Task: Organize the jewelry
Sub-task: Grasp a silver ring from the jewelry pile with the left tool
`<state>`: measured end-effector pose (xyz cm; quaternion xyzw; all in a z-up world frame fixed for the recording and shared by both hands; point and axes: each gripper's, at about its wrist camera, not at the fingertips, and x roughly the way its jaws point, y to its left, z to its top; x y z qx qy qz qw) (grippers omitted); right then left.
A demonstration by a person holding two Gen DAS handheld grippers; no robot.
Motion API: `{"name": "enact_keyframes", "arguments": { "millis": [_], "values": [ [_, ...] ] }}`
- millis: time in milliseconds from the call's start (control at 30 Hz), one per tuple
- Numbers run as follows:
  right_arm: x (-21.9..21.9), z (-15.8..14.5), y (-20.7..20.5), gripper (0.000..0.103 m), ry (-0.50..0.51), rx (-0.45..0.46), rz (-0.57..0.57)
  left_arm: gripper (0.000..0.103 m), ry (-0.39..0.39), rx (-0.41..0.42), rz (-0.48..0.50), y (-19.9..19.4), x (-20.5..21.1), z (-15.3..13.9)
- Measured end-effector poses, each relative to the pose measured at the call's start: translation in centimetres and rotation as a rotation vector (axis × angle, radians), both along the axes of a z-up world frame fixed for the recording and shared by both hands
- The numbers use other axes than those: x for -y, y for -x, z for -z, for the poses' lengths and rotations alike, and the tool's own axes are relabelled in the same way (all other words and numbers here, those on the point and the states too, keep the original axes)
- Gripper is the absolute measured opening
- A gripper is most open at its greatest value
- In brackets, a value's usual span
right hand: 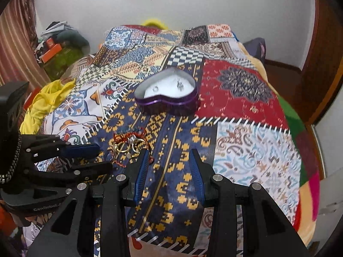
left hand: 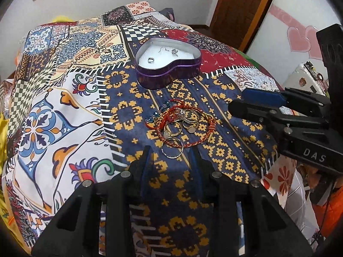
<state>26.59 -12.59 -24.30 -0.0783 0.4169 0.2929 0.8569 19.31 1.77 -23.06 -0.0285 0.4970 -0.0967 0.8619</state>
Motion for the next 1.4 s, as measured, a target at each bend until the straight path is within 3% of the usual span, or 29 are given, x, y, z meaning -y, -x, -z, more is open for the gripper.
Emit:
{"name": "enact_keyframes", "arguments": {
  "millis": [233, 333, 633, 767, 867, 900, 1033, 1400],
  "values": [
    [-0.1, 0.3, -0.1, 0.035, -0.016, -0.017, -0.011, 0.033, 0.008, 0.022, -0.005, -0.6, 0.0, 0.5],
    [-0.4, 0.7, -0.1, 0.035, -0.024, -0.034, -0.02, 0.021, 0.006, 0.029, -0.002, -0.6, 0.1, 0.6],
    [-2.0, 1.6, -0.6, 0.035, -0.045, -0.062, -0.037, 0.021, 0.015, 0.064, -0.025, 0.2, -0.9, -0.3],
    [-3.1, 2.1, -0.3, 0.035, -0.005, -0.041, -0.061, 0.021, 0.023, 0.085, -0.051, 0.7, -1.9, -1.0],
    [-3.7, 2.5, 0.2, 0.028, 0.057, 0.012, -0.067, 0.021, 0.022, 0.093, -0.064, 0.9, -2.4, -1.2],
    [-3.8, 2.5, 0.3, 0.022, 0.073, 0.027, -0.067, 0.021, 0.023, 0.094, -0.067, 0.9, -2.5, -1.2],
    [-3.4, 2.4, 0.0, 0.009, 0.071, 0.027, -0.066, 0.021, 0.026, 0.102, -0.075, 1.1, -2.9, -1.4],
    [-2.8, -0.6, 0.4, 0.007, 0.005, 0.065, -0.046, 0.021, 0.015, 0.139, -0.093, 1.9, -3.2, -3.0]
  ]
}}
